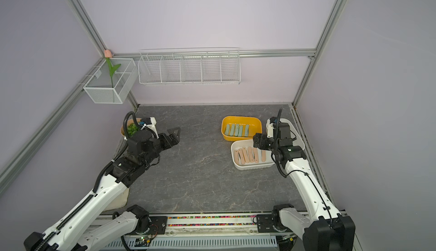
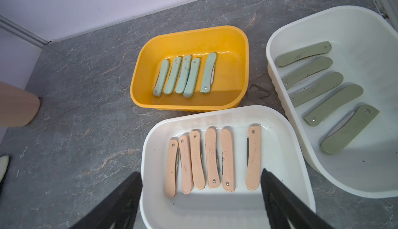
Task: Place the fruit knives into the storage box by color
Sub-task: Reset both arms
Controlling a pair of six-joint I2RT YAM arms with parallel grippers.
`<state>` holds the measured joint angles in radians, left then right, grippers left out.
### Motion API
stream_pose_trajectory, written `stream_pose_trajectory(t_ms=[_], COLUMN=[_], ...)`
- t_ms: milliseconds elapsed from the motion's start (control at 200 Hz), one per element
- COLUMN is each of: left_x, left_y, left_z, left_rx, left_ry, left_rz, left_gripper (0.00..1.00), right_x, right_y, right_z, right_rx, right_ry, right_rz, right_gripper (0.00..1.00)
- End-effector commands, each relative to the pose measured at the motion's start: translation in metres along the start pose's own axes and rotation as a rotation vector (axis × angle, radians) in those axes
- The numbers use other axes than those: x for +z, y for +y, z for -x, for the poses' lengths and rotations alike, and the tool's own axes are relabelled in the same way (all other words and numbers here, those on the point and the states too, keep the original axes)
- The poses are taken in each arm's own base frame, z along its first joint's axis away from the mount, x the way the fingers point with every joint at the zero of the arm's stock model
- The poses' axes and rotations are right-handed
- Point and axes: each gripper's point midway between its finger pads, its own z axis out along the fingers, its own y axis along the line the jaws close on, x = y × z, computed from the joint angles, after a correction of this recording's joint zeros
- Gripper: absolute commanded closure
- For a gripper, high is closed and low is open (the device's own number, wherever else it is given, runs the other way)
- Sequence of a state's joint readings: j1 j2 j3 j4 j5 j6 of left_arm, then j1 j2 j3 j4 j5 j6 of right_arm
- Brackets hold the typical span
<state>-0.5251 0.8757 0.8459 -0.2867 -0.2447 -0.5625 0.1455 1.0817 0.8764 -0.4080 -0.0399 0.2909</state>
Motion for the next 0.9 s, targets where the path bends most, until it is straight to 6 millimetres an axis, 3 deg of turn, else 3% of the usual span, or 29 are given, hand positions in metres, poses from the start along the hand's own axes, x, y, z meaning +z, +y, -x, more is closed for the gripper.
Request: stream_pose_trajectory(t_ms=[0, 180, 325, 510, 680, 895], left_x=[-0.014, -0.029, -0.02, 0.021, 0.05, 0.07], left_y=[0.049, 0.108, 0.14, 0.178, 0.208, 0.223], left_z=[0.028, 0.048, 0.048, 0.03, -0.006, -0.03], left_rx=[0.162, 0.212, 0.25, 0.28, 0.324, 0.325], left_ry=[-0.157, -0.259, -0.313, -0.291, -0.199, -0.171], left_rz=[0.236, 0.429, 0.5, 0.582, 0.596, 0.56], left_gripper=[0.01, 0.01, 0.01, 0.01, 0.01, 0.0], right_x=[0.001, 0.006, 0.006, 0.006, 0.018, 0.041], right_y=[-0.011, -0.022, -0.046, -0.075, -0.104, -0.112], right_z=[0.019, 0.026, 0.025, 0.014, 0.0, -0.003], right_rx=[0.036, 0.012, -0.07, -0.137, -0.12, -0.146], right_ry=[-0.159, -0.27, -0.319, -0.35, -0.369, -0.457], right_rz=[-0.042, -0.081, -0.215, -0.326, -0.427, -0.432], right_gripper=[0.11, 0.11, 0.11, 0.11, 0.11, 0.11])
